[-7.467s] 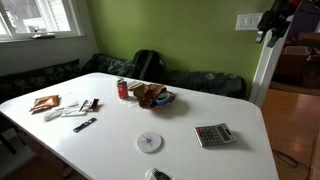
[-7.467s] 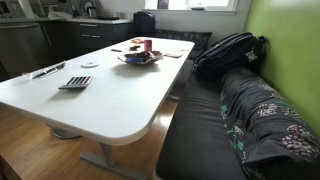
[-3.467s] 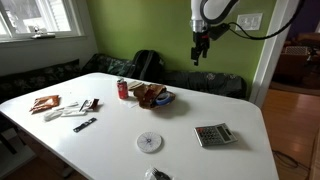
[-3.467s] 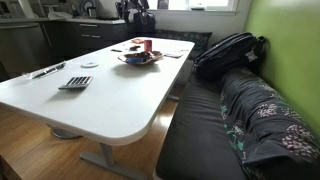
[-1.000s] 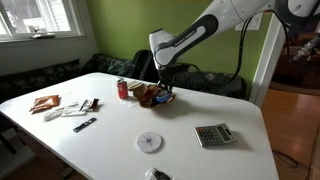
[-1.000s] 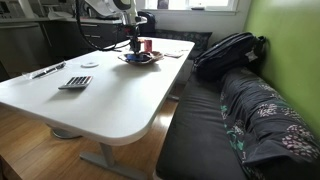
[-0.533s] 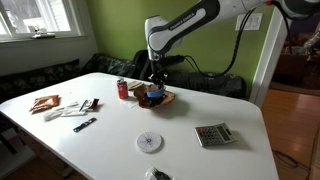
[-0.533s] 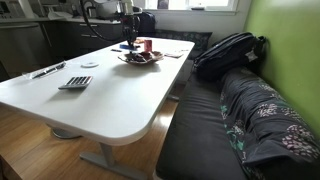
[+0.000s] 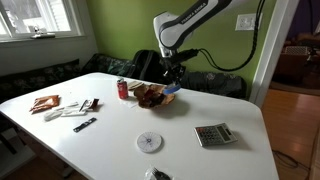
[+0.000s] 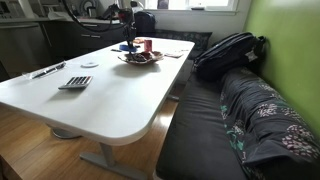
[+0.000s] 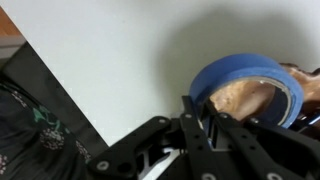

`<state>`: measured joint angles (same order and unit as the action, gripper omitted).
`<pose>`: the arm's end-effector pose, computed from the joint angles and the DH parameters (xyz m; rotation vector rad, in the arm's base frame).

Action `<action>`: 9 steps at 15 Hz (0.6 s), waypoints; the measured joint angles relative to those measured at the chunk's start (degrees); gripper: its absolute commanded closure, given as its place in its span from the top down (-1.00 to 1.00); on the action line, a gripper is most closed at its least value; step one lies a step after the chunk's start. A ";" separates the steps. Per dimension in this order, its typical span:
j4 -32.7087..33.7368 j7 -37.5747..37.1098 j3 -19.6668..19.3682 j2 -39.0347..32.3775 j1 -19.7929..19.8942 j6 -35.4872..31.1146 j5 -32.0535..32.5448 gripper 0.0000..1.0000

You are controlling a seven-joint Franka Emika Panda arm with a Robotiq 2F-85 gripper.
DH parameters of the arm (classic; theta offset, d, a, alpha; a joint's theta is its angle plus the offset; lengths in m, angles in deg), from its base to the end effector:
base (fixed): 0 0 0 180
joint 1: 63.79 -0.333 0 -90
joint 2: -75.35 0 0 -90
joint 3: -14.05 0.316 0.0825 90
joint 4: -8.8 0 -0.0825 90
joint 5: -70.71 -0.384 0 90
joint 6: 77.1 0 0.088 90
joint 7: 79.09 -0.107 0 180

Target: Shift the tape to the table

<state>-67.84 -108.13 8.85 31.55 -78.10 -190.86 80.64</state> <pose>0.7171 0.1184 0.2672 2.8753 -0.3569 -0.0529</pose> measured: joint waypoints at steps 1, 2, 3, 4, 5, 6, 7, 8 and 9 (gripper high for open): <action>-2.60 -2.89 -0.65 1.44 -0.01 -0.21 0.00 -0.94; -5.25 -5.90 -1.16 2.90 -0.05 -0.36 0.01 -0.94; -7.82 -8.94 -1.55 4.35 -0.09 -0.55 0.05 -0.94; -10.53 -12.15 -1.86 5.87 -0.14 -0.67 0.11 -0.94; -13.33 -15.40 -2.09 7.43 -0.18 -0.72 0.13 -0.74; -14.60 -15.99 -1.98 8.19 -0.07 -0.75 0.25 -0.74; -14.39 -15.91 -1.85 8.19 0.05 -0.76 0.25 -0.74; -14.00 -15.90 -1.80 8.08 0.05 -0.76 0.25 -0.94; -13.69 -15.90 -1.77 7.93 0.04 -0.76 0.25 -0.94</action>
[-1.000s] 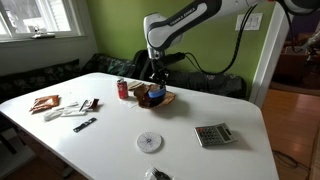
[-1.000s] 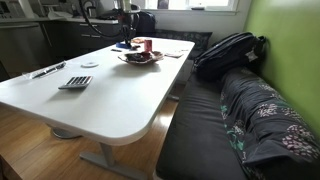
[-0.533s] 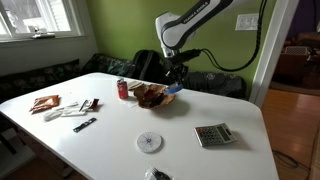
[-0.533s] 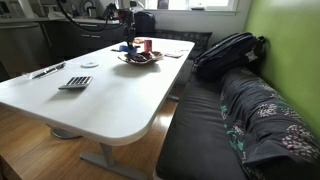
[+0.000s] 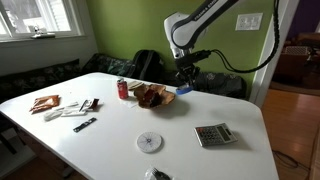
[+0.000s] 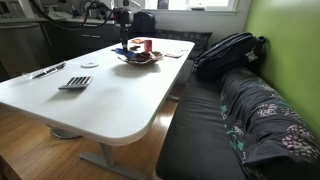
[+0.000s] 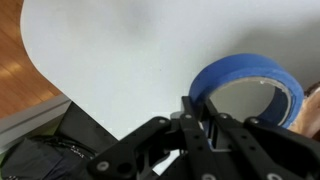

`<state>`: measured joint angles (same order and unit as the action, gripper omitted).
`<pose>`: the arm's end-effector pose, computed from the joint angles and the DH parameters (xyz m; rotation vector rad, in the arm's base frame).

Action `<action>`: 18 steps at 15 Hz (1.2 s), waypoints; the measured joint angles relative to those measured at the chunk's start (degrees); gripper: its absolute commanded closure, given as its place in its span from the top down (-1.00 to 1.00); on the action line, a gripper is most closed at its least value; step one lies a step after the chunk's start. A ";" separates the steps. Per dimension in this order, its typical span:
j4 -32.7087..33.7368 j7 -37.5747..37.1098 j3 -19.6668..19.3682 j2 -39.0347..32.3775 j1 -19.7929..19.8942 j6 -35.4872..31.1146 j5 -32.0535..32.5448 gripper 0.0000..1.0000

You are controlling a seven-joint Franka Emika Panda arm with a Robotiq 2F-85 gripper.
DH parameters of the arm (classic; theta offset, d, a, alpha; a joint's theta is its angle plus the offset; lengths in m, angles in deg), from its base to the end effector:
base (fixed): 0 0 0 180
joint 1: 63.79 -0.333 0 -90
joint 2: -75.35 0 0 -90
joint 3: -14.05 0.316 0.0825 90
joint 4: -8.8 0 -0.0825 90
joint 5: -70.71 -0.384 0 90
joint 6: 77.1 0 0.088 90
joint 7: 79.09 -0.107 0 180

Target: Shift the tape to the table

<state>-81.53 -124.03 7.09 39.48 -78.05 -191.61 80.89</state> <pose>0.6707 0.0855 0.2620 2.7401 -0.7743 -0.1152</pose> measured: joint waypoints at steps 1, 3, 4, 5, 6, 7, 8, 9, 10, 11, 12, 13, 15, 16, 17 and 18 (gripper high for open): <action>0.05 0.00 0.08 0.00 0.00 0.00 0.00 -0.94; 0.77 -1.39 -0.02 -0.40 -0.30 0.50 2.03 -0.94; 1.43 -3.58 -0.38 -0.80 -0.66 1.29 3.76 -0.94; 1.93 -5.97 -0.90 -1.14 -0.88 2.15 5.06 -0.94; 2.06 -8.34 -1.52 -1.29 -0.88 2.77 5.87 -0.94; 1.99 -10.70 -2.26 -1.27 -0.69 3.24 6.19 -0.94; 1.79 -12.93 -2.97 -1.18 -0.33 3.50 6.24 -0.94; 1.52 -15.04 -3.57 -1.10 0.19 3.59 6.24 -0.94; 1.12 -17.13 -4.00 -1.08 0.78 3.58 6.24 -0.94; 0.45 -19.04 -4.20 -1.03 1.43 3.10 6.24 -0.94; -0.50 -21.33 -4.40 -1.04 1.89 2.35 6.36 -0.94; -1.76 -23.93 -4.65 -1.12 2.09 0.95 6.59 -0.94; -4.67 -29.62 -4.77 -1.73 1.77 -2.62 8.83 -0.94; -5.94 -32.36 -4.75 -2.28 1.34 -4.58 9.85 -0.94; -7.03 -35.03 -4.72 -2.93 0.83 -6.70 10.64 -0.94; -8.02 -37.83 -4.72 -3.55 0.28 -8.88 11.35 -0.94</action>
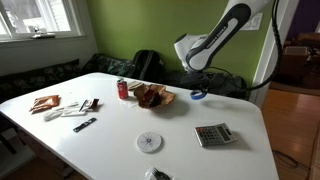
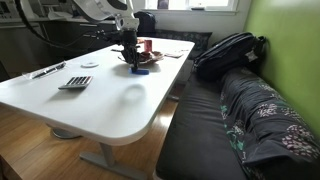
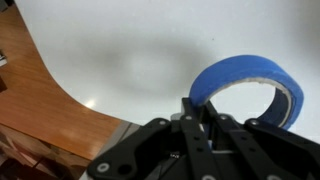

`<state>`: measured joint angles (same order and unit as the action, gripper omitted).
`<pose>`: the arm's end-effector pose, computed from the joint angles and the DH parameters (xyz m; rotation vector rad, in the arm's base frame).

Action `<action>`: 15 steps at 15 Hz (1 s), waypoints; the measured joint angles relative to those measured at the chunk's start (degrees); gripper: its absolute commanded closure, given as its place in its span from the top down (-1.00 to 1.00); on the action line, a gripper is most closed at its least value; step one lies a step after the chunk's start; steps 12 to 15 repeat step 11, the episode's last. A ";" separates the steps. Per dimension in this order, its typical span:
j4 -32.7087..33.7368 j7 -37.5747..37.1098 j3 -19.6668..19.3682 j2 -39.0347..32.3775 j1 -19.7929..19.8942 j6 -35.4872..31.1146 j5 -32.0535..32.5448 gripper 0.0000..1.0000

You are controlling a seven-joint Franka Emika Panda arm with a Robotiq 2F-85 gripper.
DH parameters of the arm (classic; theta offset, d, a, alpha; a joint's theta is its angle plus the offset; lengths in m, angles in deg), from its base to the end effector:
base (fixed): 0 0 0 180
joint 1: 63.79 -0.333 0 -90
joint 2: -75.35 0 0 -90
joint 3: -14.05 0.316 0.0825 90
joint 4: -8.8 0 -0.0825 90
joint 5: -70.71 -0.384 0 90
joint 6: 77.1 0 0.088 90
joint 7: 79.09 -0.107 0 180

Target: Shift the tape to the table

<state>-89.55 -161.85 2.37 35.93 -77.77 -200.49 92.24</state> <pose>0.6466 0.0207 0.1821 2.2530 -1.4213 0.1412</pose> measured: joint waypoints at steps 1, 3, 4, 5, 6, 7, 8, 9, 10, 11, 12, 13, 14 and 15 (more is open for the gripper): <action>-0.83 -2.70 -0.02 -0.51 -0.49 -1.94 0.56 -0.24; -2.00 -6.40 -0.03 -1.16 -1.09 -4.25 0.94 -0.09; -2.43 -7.40 -0.03 -1.17 -1.14 -5.01 0.94 0.08; -2.61 -8.15 -0.13 -1.04 -1.13 -5.52 0.94 0.21; -2.67 -8.64 -0.41 -0.57 -1.15 -5.86 1.33 0.39; -2.70 -8.88 -0.78 0.33 -1.17 -6.13 1.98 0.52; -2.95 -8.89 -1.19 1.89 -1.20 -7.55 3.34 0.65; -3.46 -8.65 -1.51 4.13 -1.24 -9.31 5.15 0.83; -4.01 -7.67 -1.62 6.76 -1.28 -10.22 7.19 0.96; -4.21 -5.95 -1.50 9.37 -1.31 -10.31 8.90 0.63; -4.21 -5.95 -1.50 9.37 -1.31 -10.31 8.90 0.63; -4.21 -5.95 -1.50 9.37 -1.31 -10.31 8.90 0.63; -4.21 -5.95 -1.50 9.37 -1.31 -10.31 8.90 0.63; -4.21 -5.95 -1.50 9.37 -1.31 -10.31 8.90 0.63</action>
